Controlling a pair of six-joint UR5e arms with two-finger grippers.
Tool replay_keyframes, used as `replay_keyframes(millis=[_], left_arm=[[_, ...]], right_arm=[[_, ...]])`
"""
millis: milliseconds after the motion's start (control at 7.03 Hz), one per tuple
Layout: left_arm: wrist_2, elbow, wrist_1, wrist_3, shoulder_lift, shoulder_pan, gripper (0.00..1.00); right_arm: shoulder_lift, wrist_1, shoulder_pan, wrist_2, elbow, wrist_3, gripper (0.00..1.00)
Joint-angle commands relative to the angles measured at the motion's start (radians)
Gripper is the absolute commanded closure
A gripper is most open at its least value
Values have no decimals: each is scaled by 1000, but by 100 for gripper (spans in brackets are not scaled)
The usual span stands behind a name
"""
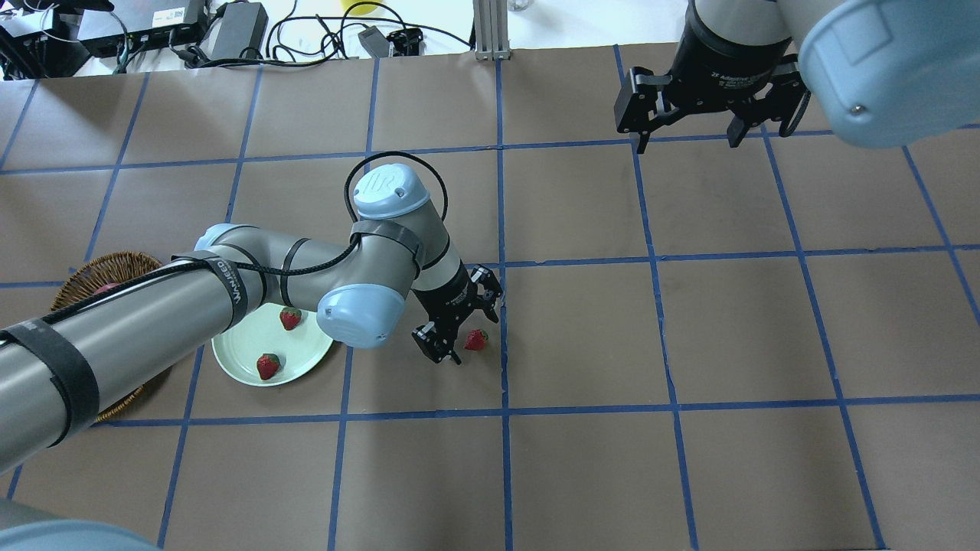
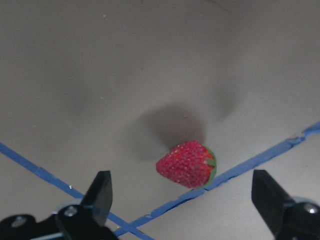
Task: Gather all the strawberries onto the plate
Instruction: 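Carry the last strawberry over the plate and release it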
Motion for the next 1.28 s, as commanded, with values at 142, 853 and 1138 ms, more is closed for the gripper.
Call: replay_keyframes(millis=[142,853,1138], left_arm=[[31,7,10,24,14,2,100],[209,177,-322,394,111,131,100],[221,169,-394,628,131,242,100]], right_arm=[[0,0,0,0,0,0,0],[0,0,0,0,0,0,0],[0,0,0,0,0,0,0]])
